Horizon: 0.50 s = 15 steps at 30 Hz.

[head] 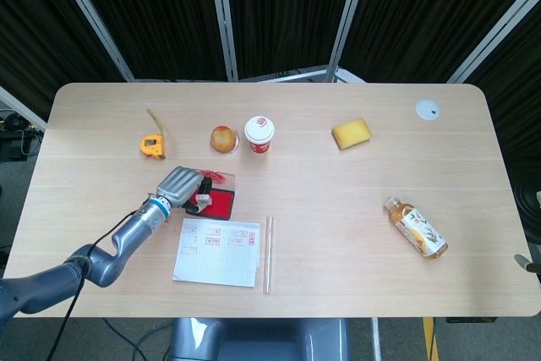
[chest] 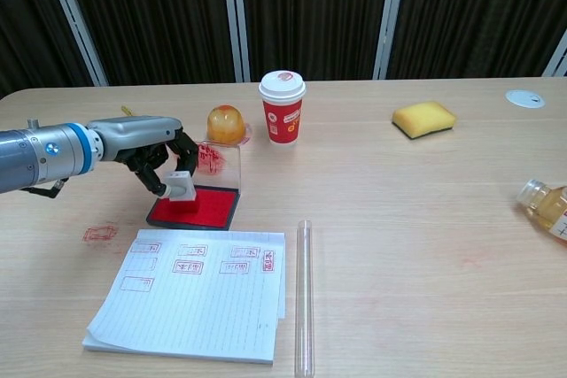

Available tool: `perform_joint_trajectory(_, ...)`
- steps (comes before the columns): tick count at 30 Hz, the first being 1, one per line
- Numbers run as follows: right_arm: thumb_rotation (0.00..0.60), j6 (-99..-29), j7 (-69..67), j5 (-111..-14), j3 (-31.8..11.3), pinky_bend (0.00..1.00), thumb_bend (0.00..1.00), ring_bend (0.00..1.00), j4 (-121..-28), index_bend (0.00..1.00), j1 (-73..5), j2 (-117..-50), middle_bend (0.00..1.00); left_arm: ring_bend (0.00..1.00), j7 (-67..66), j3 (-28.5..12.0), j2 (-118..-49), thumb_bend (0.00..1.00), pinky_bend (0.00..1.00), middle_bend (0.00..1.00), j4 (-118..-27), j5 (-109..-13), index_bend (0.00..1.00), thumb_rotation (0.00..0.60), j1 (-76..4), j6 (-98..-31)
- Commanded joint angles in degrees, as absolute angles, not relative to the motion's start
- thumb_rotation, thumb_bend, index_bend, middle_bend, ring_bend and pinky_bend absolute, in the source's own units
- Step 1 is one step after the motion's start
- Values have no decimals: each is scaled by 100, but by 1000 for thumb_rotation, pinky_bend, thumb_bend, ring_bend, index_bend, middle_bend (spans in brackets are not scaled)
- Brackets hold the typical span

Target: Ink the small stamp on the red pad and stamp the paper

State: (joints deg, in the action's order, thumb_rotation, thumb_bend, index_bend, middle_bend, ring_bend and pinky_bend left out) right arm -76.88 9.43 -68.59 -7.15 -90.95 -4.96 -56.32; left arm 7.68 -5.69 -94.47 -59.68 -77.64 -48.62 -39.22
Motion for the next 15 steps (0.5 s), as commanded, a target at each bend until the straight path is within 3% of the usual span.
perform_joint_trajectory(1, 600, -7687, 937, -6863, -713, 0, 0, 0, -9099, 0, -495, -5630, 0, 809, 769, -613, -9217, 361, 875, 558, -6290, -7799, 601, 600, -4850, -4038)
perform_joint_trajectory(15, 600, -7778, 839, -6992, -695, 0, 0, 0, -9219, 0, -455, -5554, 0, 814, -57, -318, -7932, 365, 874, 558, -8322, -7686, 597, 600, -4244, -4785)
